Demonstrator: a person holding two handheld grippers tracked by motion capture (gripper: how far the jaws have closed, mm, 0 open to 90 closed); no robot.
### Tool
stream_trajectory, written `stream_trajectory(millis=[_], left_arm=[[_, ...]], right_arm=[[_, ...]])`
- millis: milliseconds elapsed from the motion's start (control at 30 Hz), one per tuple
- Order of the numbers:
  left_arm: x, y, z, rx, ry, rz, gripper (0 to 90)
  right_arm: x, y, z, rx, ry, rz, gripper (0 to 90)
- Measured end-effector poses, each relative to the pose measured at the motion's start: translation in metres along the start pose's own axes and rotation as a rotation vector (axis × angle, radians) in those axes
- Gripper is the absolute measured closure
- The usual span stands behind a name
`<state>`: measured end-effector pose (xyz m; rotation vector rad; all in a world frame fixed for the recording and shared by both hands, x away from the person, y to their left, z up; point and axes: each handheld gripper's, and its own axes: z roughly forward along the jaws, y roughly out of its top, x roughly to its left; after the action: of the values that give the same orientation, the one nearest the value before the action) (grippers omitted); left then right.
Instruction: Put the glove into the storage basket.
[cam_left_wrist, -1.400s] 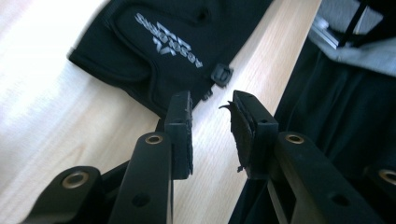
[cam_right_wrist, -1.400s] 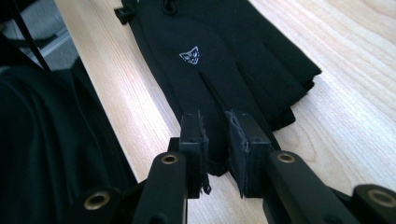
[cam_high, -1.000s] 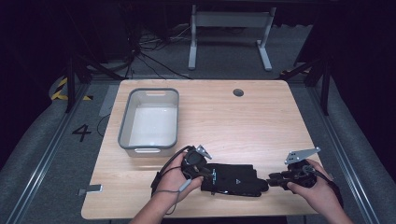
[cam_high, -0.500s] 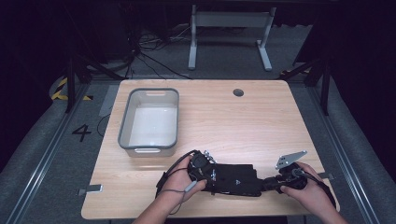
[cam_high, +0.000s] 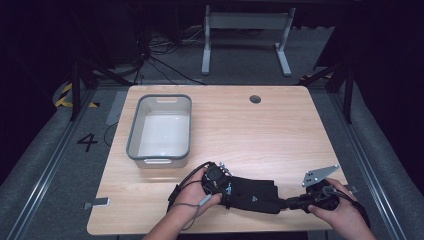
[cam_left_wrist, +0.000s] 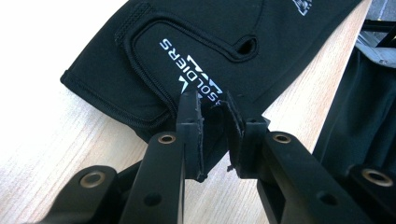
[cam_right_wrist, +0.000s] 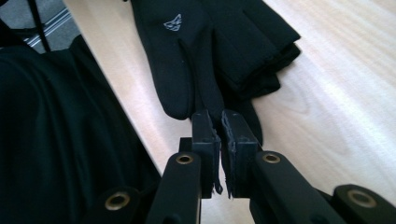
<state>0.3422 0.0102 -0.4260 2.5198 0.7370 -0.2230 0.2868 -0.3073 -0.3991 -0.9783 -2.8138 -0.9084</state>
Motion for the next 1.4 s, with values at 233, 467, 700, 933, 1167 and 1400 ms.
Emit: stream_trajectory(millis=[233, 467, 700, 933, 1167, 1400], left_arm=[[-0.002, 0.000, -0.004, -0.019, 0.006, 0.011, 74.9], [-0.004, 0.005, -0.015, -0.065, 0.019, 0.029, 72.5], [-0.011, 0.017, -0.022, -0.090, 0.025, 0.067, 71.1], [-0.015, 0.032, -0.019, -0.091, 0.023, 0.101, 68.8], [-0.019, 0.044, -0.011, -0.079, 0.026, 0.136, 66.2], [-0.025, 0.048, -0.005, -0.091, 0.020, 0.168, 64.3]], right_arm=[[-0.010, -0.005, 0.017, 0.094, -0.043, 0.026, 75.3], [-0.013, -0.003, 0.006, 0.038, -0.076, 0.015, 71.9], [-0.021, -0.005, 0.003, 0.007, -0.098, 0.039, 71.0], [-0.031, -0.008, -0.003, -0.026, -0.114, 0.064, 69.4], [-0.045, -0.014, -0.012, -0.061, -0.119, 0.109, 67.5], [-0.053, -0.020, -0.012, -0.086, -0.141, 0.123, 65.9]])
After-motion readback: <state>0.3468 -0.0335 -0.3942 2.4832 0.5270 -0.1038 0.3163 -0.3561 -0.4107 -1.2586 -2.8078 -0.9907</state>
